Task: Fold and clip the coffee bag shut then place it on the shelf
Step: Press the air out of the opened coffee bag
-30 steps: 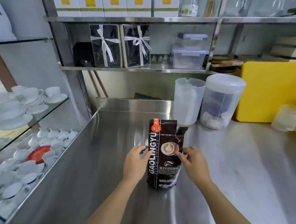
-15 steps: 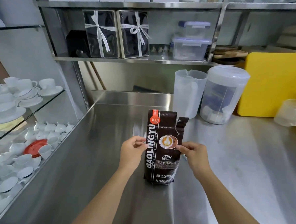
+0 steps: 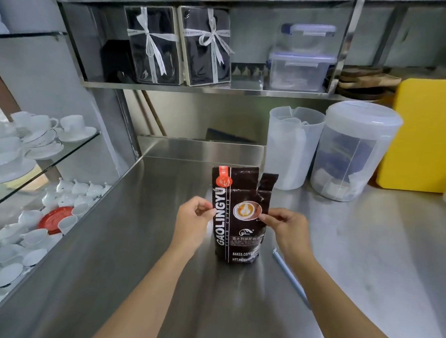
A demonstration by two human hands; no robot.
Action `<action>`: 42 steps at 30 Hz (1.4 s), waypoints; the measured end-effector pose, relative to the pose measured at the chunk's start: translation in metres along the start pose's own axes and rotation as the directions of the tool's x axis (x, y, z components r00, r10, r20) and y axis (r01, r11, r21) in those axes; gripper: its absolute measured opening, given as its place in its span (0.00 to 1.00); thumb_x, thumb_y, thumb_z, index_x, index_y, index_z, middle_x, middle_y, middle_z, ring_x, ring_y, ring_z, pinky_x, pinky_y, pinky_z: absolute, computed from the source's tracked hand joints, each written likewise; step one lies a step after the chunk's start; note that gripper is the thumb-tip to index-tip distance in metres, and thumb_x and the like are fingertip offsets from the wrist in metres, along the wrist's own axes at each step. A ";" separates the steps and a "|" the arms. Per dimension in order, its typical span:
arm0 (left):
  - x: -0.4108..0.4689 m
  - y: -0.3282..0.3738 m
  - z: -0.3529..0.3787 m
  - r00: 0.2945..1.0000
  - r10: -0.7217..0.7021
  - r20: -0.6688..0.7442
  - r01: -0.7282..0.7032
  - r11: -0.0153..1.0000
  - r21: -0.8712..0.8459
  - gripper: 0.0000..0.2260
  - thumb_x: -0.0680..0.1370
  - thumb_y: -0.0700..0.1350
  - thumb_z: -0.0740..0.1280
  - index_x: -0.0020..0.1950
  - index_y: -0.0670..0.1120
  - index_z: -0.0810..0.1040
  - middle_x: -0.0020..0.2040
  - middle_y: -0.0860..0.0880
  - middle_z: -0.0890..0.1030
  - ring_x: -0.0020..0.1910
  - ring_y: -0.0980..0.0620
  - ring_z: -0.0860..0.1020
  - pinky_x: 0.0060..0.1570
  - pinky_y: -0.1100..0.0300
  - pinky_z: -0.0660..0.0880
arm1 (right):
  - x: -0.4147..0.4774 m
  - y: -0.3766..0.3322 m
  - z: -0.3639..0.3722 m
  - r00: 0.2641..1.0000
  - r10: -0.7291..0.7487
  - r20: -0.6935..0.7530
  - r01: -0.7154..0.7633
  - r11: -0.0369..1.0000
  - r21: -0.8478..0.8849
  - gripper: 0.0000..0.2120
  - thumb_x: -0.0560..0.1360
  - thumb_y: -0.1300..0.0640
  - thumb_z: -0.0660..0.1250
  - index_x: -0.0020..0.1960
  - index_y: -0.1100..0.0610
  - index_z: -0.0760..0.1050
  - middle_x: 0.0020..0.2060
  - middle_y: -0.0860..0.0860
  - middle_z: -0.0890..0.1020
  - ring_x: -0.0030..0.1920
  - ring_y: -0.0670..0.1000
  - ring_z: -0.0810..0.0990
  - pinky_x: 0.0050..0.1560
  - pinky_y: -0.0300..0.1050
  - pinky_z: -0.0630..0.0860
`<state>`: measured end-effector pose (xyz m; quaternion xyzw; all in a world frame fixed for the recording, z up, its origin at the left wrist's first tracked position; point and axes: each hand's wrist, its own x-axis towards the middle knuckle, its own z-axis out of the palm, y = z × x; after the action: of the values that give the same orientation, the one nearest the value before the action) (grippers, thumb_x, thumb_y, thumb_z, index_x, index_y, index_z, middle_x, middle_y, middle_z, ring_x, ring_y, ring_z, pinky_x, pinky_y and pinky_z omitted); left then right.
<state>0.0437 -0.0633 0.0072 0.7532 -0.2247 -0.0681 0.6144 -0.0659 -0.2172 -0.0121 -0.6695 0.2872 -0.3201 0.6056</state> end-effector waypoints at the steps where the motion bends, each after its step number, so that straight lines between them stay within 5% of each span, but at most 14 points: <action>1: 0.003 -0.001 0.000 1.000 -0.003 -0.003 0.003 1.000 -0.008 0.09 0.71 0.32 0.68 0.36 0.46 0.76 0.34 0.50 0.77 0.34 0.58 0.74 0.33 0.77 0.69 | 0.002 0.002 0.000 1.000 0.008 -0.001 -0.008 1.000 0.007 0.04 0.65 0.64 0.73 0.35 0.56 0.81 0.31 0.52 0.83 0.31 0.44 0.79 0.35 0.32 0.75; 3: 0.009 0.000 0.000 1.000 0.001 0.000 -0.001 1.000 -0.031 0.08 0.71 0.34 0.68 0.38 0.46 0.75 0.32 0.51 0.78 0.32 0.60 0.75 0.33 0.77 0.69 | 0.007 0.004 -0.001 1.000 0.017 0.007 -0.017 0.999 0.042 0.06 0.64 0.65 0.73 0.35 0.55 0.81 0.31 0.51 0.83 0.32 0.44 0.79 0.34 0.31 0.75; 7: 0.024 0.003 0.004 0.998 0.060 0.026 -0.059 0.998 -0.023 0.08 0.71 0.37 0.69 0.42 0.50 0.75 0.28 0.53 0.77 0.30 0.62 0.75 0.37 0.76 0.69 | 0.015 0.000 -0.002 0.998 -0.006 0.055 0.005 1.000 0.019 0.05 0.65 0.66 0.73 0.38 0.60 0.78 0.33 0.58 0.82 0.35 0.51 0.79 0.42 0.46 0.76; 11: 0.038 0.000 0.010 0.998 0.044 -0.039 -0.045 0.999 -0.026 0.09 0.71 0.37 0.70 0.38 0.52 0.77 0.32 0.51 0.80 0.33 0.57 0.78 0.37 0.71 0.72 | 0.012 -0.004 0.000 0.996 -0.044 0.082 0.044 0.999 0.001 0.08 0.64 0.66 0.73 0.30 0.58 0.77 0.20 0.45 0.79 0.25 0.42 0.75 0.29 0.32 0.72; 14: 0.047 -0.001 0.013 0.995 -0.022 -0.095 0.017 0.999 -0.049 0.08 0.71 0.37 0.70 0.39 0.49 0.76 0.36 0.49 0.81 0.38 0.51 0.79 0.40 0.63 0.73 | 0.001 -0.005 0.002 0.956 -0.042 0.291 0.050 0.999 -0.022 0.04 0.67 0.65 0.72 0.34 0.59 0.79 0.22 0.45 0.80 0.28 0.42 0.76 0.32 0.30 0.71; 18: 0.034 -0.006 0.025 0.975 0.140 -0.170 -0.096 0.965 0.244 0.11 0.71 0.41 0.70 0.51 0.47 0.73 0.47 0.51 0.75 0.45 0.50 0.75 0.44 0.56 0.71 | -0.007 -0.003 0.005 0.910 0.006 0.414 0.003 1.000 -0.020 0.07 0.68 0.69 0.69 0.39 0.58 0.80 0.30 0.51 0.81 0.31 0.43 0.78 0.39 0.35 0.75; 22: -0.025 -0.029 0.034 0.940 0.330 -0.093 -0.282 0.899 0.336 0.12 0.73 0.50 0.64 0.55 0.49 0.72 0.52 0.50 0.75 0.53 0.49 0.74 0.54 0.53 0.72 | -0.020 0.012 0.016 0.984 -0.042 0.172 0.069 0.985 -0.155 0.14 0.66 0.64 0.73 0.32 0.55 0.68 0.24 0.48 0.70 0.25 0.44 0.66 0.29 0.38 0.64; 25: -0.050 -0.041 0.043 0.937 0.345 0.062 -0.341 0.856 0.387 0.20 0.72 0.57 0.61 0.59 0.47 0.72 0.59 0.48 0.75 0.59 0.52 0.72 0.58 0.57 0.69 | -0.023 0.021 0.021 0.997 -0.037 -0.070 0.026 0.987 -0.158 0.17 0.64 0.61 0.74 0.39 0.51 0.65 0.27 0.49 0.66 0.29 0.48 0.64 0.31 0.40 0.65; 31: -0.049 -0.039 0.038 0.934 0.357 0.005 -0.315 0.815 0.487 0.15 0.70 0.48 0.69 0.51 0.40 0.77 0.53 0.42 0.80 0.52 0.44 0.79 0.49 0.52 0.77 | -0.025 0.026 0.027 0.995 -0.099 0.003 0.098 0.972 -0.213 0.05 0.66 0.60 0.73 0.40 0.52 0.80 0.32 0.53 0.75 0.31 0.53 0.72 0.36 0.55 0.73; 34: -0.050 -0.038 0.035 0.932 0.361 -0.035 -0.301 0.825 0.478 0.11 0.68 0.37 0.72 0.50 0.38 0.78 0.50 0.41 0.82 0.49 0.43 0.81 0.46 0.51 0.79 | -0.031 0.033 0.034 0.997 -0.068 -0.024 0.060 0.970 -0.234 0.07 0.67 0.60 0.73 0.44 0.60 0.81 0.36 0.56 0.77 0.31 0.51 0.73 0.36 0.50 0.73; 38: -0.048 -0.038 0.029 0.939 0.337 -0.065 -0.281 0.864 0.419 0.12 0.68 0.33 0.71 0.51 0.36 0.79 0.49 0.39 0.83 0.46 0.41 0.82 0.44 0.50 0.80 | -0.048 0.043 0.046 0.983 -0.184 0.012 0.168 0.872 -0.460 0.13 0.69 0.54 0.71 0.51 0.58 0.79 0.36 0.56 0.79 0.34 0.52 0.76 0.37 0.47 0.72; 42: -0.050 -0.041 0.022 0.957 0.280 -0.079 -0.232 0.899 0.372 0.13 0.69 0.36 0.72 0.52 0.36 0.79 0.49 0.39 0.83 0.42 0.40 0.82 0.43 0.48 0.80 | -0.048 0.041 0.056 0.949 -0.315 -0.002 0.270 0.816 -0.511 0.07 0.70 0.58 0.70 0.41 0.62 0.80 0.30 0.58 0.77 0.30 0.55 0.74 0.32 0.38 0.65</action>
<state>0.0009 -0.0559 -0.0456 0.8192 -0.2898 0.1048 0.4836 -0.0529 -0.1493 -0.0605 -0.8260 0.2804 -0.3516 0.3397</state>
